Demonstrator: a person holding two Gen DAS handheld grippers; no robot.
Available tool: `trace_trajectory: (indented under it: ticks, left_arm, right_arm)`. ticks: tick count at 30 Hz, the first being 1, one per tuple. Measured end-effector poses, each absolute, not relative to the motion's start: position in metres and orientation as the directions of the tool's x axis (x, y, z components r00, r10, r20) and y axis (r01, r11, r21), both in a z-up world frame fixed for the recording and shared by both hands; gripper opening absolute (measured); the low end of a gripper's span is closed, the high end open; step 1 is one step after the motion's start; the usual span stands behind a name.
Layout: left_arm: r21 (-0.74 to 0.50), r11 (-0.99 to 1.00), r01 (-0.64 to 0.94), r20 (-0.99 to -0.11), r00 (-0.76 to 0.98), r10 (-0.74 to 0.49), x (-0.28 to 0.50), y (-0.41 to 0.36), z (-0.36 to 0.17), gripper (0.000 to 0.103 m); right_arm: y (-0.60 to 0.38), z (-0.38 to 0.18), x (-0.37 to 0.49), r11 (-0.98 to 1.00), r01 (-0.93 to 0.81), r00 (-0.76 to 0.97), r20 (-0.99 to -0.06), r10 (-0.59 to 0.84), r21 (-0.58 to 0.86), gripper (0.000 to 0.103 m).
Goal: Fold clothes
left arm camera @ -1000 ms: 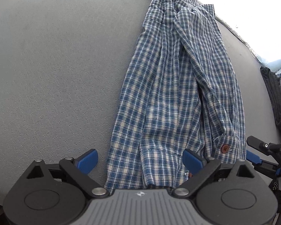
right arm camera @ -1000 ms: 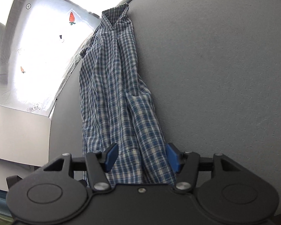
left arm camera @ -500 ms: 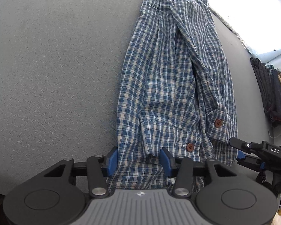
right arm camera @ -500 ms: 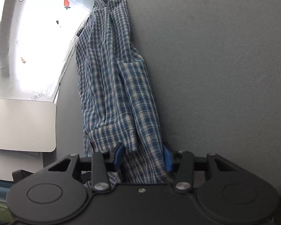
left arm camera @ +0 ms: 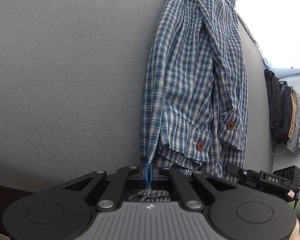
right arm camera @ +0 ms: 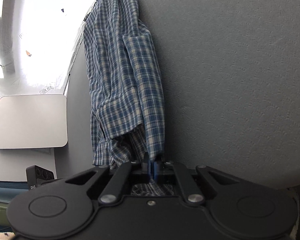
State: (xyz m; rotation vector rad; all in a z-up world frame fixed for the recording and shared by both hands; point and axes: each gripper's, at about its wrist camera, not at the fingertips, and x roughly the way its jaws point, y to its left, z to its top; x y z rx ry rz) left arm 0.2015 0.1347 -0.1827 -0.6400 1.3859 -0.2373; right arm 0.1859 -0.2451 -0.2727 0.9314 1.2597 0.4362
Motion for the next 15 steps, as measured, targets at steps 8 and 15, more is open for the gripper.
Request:
trace_trajectory:
  ticks: [8, 15]
  left_arm:
    - [-0.721, 0.644, -0.256, -0.692, 0.325, -0.645, 0.211, 0.146, -0.149, 0.001]
    - [-0.824, 0.494, -0.276, -0.565, 0.457, -0.687, 0.231, 0.155, -0.126, 0.001]
  right_arm:
    - [-0.265, -0.248, 0.193, 0.343, 0.233, 0.436, -0.413, 0.8, 0.91, 0.003]
    - [-0.279, -0.245, 0.205, 0.169, 0.276, 0.564, -0.302, 0.768, 0.946, 0.003]
